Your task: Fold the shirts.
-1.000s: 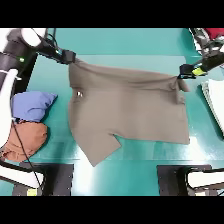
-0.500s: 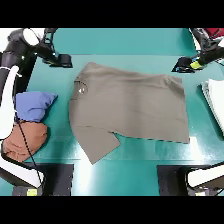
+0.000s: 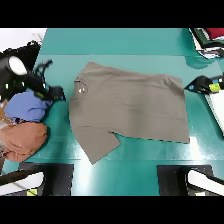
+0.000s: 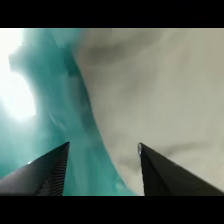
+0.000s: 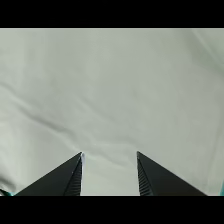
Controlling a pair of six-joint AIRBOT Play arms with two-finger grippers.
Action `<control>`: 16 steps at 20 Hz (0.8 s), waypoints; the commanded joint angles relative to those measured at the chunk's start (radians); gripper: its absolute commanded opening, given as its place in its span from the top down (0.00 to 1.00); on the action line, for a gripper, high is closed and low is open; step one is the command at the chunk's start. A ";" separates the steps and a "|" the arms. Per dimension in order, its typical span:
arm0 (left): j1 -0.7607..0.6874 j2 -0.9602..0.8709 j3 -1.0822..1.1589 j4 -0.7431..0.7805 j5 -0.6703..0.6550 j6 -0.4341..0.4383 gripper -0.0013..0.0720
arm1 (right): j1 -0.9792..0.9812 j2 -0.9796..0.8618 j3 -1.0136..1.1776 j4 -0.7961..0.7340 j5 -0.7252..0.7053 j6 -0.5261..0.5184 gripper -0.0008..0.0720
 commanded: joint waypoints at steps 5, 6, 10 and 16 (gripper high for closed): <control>0.003 0.193 -0.502 -0.196 0.182 0.000 0.27 | -0.105 0.229 -0.252 0.045 -0.014 -0.026 0.45; 0.001 0.192 -0.529 -0.225 0.213 0.000 0.27 | -0.113 0.243 -0.260 0.045 -0.014 -0.026 0.45; -0.087 0.192 -0.570 -0.307 0.307 0.026 0.28 | -0.113 0.288 -0.262 0.042 -0.006 -0.026 0.45; -0.112 0.193 -0.504 -0.304 0.292 0.026 0.94 | -0.114 0.299 -0.273 -0.294 0.124 0.022 0.45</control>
